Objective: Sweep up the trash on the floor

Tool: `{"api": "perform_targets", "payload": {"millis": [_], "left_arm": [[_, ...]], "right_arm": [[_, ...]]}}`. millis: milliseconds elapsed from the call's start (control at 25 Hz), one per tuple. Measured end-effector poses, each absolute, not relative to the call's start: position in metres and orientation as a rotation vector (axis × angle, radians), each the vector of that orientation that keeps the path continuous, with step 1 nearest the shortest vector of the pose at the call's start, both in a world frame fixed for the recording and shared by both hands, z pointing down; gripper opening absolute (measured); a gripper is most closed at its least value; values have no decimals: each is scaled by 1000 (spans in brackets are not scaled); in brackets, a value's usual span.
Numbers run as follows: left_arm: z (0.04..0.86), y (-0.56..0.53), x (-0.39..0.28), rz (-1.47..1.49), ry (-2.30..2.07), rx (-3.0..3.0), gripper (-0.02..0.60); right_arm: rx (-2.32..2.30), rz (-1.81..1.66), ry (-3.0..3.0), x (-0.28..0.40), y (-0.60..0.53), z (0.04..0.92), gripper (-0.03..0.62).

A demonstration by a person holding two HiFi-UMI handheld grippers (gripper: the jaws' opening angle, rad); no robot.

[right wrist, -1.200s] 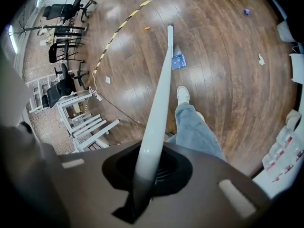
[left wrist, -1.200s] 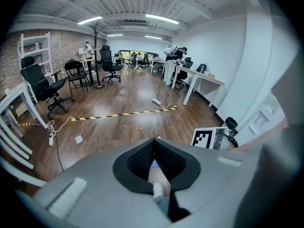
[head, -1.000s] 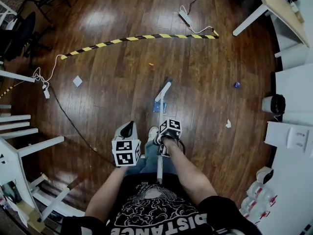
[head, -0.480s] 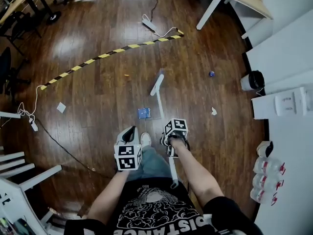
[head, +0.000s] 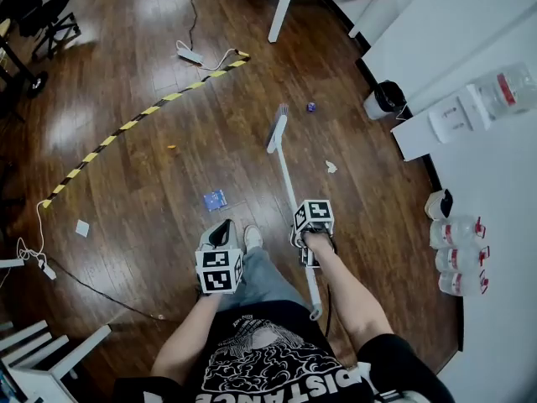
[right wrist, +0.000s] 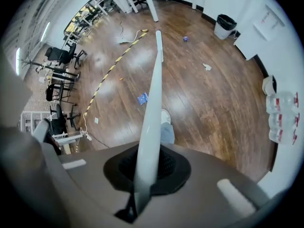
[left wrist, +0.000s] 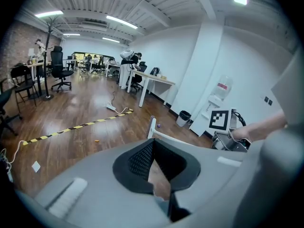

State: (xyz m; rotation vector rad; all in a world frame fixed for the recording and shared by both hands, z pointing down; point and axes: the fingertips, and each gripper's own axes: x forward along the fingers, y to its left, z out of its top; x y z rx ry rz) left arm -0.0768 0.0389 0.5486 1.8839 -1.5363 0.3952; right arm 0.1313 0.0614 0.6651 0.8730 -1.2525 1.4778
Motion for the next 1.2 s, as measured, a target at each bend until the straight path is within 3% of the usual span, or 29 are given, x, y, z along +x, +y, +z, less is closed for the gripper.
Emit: {"api": "perform_targets", "payload": {"millis": [600,960,1200], "left_arm": [[546,-50,96,535,-1385,2035,6],[557,-139,227,574,-1329,2036,6],[563,-179,267,585,-1338,2016,6]], "right_arm": [[1010,1683,-1083,349,40,681,0],[959,1578,-936,498,-20,694,0],[882,1485,-856,569,-59,703,0]]}}
